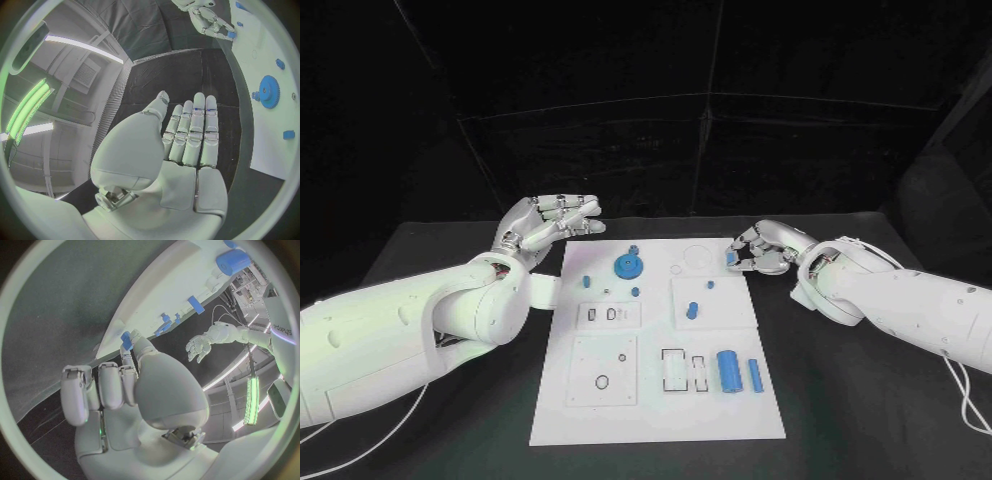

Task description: Assemble the parts on the task board

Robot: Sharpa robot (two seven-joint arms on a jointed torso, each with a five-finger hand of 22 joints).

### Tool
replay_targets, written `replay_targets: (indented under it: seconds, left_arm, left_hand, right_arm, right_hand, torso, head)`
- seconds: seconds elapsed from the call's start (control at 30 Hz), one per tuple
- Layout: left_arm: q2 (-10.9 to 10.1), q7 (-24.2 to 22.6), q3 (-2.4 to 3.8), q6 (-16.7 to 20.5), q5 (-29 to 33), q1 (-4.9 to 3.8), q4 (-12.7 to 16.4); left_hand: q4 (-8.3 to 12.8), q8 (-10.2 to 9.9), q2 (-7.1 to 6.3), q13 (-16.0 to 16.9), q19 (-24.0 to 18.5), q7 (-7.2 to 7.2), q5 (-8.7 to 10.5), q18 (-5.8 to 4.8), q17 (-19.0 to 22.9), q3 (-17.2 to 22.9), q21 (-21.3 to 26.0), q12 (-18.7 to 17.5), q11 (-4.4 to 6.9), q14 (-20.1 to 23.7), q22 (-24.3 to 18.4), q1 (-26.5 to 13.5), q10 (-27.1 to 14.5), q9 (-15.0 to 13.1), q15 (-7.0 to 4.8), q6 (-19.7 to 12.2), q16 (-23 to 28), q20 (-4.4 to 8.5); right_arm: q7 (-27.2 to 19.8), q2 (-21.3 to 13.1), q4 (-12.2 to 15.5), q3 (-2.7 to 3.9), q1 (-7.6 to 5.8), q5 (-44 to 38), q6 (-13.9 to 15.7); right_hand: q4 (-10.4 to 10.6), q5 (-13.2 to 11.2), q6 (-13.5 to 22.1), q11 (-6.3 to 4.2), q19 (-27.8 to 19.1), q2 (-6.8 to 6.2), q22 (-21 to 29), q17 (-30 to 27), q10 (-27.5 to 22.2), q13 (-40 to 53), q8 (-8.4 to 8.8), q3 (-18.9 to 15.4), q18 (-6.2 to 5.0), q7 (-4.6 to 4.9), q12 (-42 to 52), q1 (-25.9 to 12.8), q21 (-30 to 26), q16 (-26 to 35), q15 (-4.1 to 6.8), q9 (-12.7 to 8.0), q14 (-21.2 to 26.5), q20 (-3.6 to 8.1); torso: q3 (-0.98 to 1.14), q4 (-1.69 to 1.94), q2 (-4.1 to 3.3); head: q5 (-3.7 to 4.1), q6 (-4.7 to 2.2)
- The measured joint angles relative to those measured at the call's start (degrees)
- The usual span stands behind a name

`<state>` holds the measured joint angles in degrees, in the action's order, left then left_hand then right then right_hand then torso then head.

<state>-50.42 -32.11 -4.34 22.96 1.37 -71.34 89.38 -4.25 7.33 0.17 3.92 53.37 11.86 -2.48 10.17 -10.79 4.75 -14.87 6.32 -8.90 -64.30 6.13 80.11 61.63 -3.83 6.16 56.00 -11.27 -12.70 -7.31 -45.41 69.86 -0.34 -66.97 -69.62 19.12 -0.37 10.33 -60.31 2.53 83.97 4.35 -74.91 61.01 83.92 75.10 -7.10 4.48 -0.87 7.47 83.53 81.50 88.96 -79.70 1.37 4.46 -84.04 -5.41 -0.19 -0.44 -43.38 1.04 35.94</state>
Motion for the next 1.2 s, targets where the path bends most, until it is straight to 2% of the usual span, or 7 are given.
replay_targets:
  seconds: [0.1,0.33,0.47,0.63,0.83,1.03,1.2]
  left_arm:
    - [-0.1,0.0,0.00,0.0,0.0,0.00,0.1]
    - [-0.3,0.0,0.00,0.0,0.0,0.00,0.3]
    - [-0.5,0.0,0.00,0.0,0.0,0.00,0.5]
    - [-0.5,0.0,0.00,0.0,0.0,-0.02,0.5]
    - [-0.2,0.1,0.00,0.0,0.0,-0.04,0.1]
    - [0.1,0.1,0.00,0.0,0.0,-0.04,0.0]
    - [0.2,0.1,0.00,0.0,0.0,-0.04,0.0]
  left_hand:
    - [0.0,0.0,0.00,0.0,0.0,0.00,0.00,0.00,0.0,0.0,0.0,0.0,0.00,0.0,0.0,0.0,0.0,0.0,0.00,0.0,0.0,0.00]
    - [0.0,0.0,0.00,0.0,0.0,0.00,0.00,0.00,0.0,0.0,0.0,0.0,0.00,0.0,0.0,0.0,0.0,0.0,0.00,0.0,0.0,0.00]
    - [0.2,0.0,0.27,0.0,0.0,0.00,0.00,0.00,-0.1,0.2,0.0,0.0,0.00,0.0,0.0,0.3,0.0,0.0,0.00,0.0,0.0,0.00]
    - [0.2,0.0,0.26,0.0,0.0,0.00,0.00,0.00,-0.1,0.2,0.2,0.0,0.00,0.0,0.0,0.3,0.0,0.0,0.00,0.0,0.0,0.00]
    - [0.2,0.0,0.26,0.0,0.0,0.00,0.00,0.00,-0.1,0.2,0.2,0.0,0.00,0.0,0.0,0.3,0.0,0.0,0.00,0.0,0.0,0.00]
    - [0.2,0.0,0.26,0.0,0.0,0.00,0.00,0.00,-0.1,0.2,0.2,0.0,0.00,0.0,0.0,0.3,0.0,0.0,0.00,0.0,0.0,0.00]
    - [0.2,0.0,0.26,0.0,0.0,0.00,0.00,0.00,-0.1,0.2,0.2,0.0,0.00,0.0,0.0,0.3,0.0,0.0,0.00,0.0,0.0,0.00]
  right_arm:
    - [0.4,-0.6,1.4,0.00,0.00,0.3,1.4]
    - [2.9,-2.5,8.6,0.04,-0.01,0.6,3.8]
    - [6.6,-3.0,14.6,0.06,-0.06,-0.1,5.1]
    - [11.9,-1.4,19.1,0.09,-0.15,-2.0,6.1]
    - [17.9,3.7,20.3,0.09,-0.16,-4.8,6.4]
    - [21.6,8.4,18.9,0.04,-0.15,-7.0,5.8]
    - [23.3,11.4,17.8,-0.02,-0.04,-8.7,4.8]
  right_hand:
    - [-0.1,0.4,0.0,0.01,-0.1,0.15,0.0,0.0,0.0,0.0,0.00,0.5,0.00,0.00,0.0,-0.1,0.0,0.0,0.00,0.0,0.0,0.11]
    - [-0.3,0.4,0.0,0.01,0.1,0.29,0.0,-0.2,0.0,0.0,0.02,1.1,0.00,-0.03,0.0,-0.3,0.0,0.1,0.00,0.0,0.0,0.31]
    - [-0.6,2.1,0.1,0.01,0.1,0.56,0.0,-0.3,0.0,-0.1,0.36,2.0,0.00,-0.06,0.0,-0.6,0.0,0.2,-0.01,0.0,0.0,0.31]
    - [-0.8,2.7,0.2,0.01,0.1,0.67,0.0,-0.3,0.0,-0.1,0.67,2.2,0.00,-0.14,0.0,-0.7,0.0,0.2,-0.01,0.0,0.0,0.31]
    - [-1.1,2.7,0.2,0.02,0.1,0.66,0.0,-0.3,0.0,-0.1,0.78,2.5,0.00,-0.17,0.0,-0.7,0.0,0.2,-0.01,0.0,0.0,0.30]
    - [-1.2,2.2,0.1,0.02,0.1,0.47,0.0,-0.3,0.0,-0.1,0.74,2.7,0.00,-0.11,0.0,-1.2,0.0,0.2,-0.02,0.0,0.0,0.30]
    - [-1.2,1.9,0.1,0.02,0.1,0.33,0.0,-0.3,0.0,-0.1,0.73,2.7,0.00,-0.10,0.0,-1.3,0.0,0.2,-0.02,0.0,0.0,0.30]
  torso:
    - [-0.01,0.00,0.03]
    - [-0.07,0.00,0.10]
    - [-0.15,0.08,0.16]
    - [-0.32,0.19,0.26]
    - [-0.45,0.29,0.31]
    - [-0.49,0.35,0.29]
    - [-0.43,0.31,0.26]
  head:
    - [-0.04,-0.05]
    - [-0.17,-0.30]
    - [-0.19,-0.39]
    - [-0.57,-0.30]
    - [-1.40,0.08]
    - [-2.10,0.43]
    - [-2.88,0.86]
